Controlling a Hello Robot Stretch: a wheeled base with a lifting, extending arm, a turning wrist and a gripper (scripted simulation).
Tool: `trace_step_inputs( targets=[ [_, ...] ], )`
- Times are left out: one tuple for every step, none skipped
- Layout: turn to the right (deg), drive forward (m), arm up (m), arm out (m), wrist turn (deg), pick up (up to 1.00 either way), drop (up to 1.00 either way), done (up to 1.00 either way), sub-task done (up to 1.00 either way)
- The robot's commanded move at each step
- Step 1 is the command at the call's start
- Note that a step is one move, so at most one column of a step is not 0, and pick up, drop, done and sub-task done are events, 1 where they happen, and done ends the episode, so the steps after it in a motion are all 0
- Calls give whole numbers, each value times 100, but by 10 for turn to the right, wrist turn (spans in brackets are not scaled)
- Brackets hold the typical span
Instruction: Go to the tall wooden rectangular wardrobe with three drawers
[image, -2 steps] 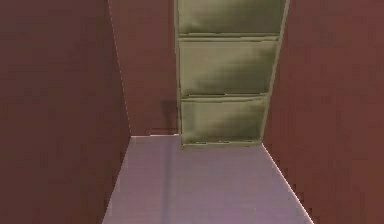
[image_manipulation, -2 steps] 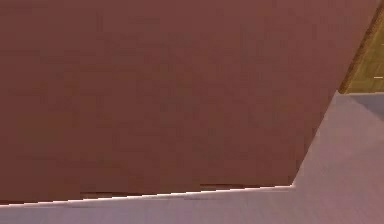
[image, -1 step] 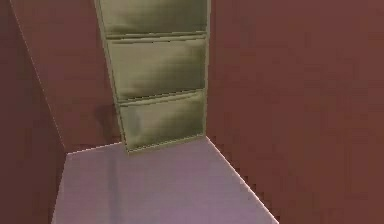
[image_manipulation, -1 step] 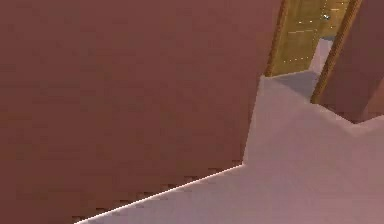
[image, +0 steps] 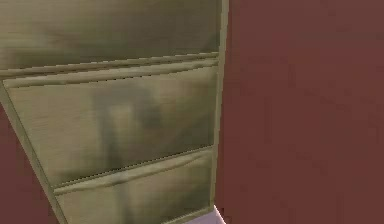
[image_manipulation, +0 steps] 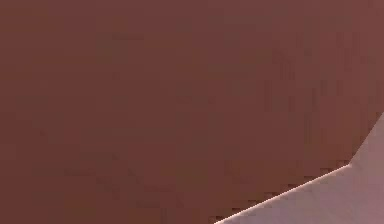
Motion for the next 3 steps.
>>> trace_step_inputs(
  targets=[
    [0,20,0,0,0,0,0,0,0],
    [-180,0,0,0,0,0,0,0,0],
    [0,0,0,0,0,0,0,100,0]
  ],
)
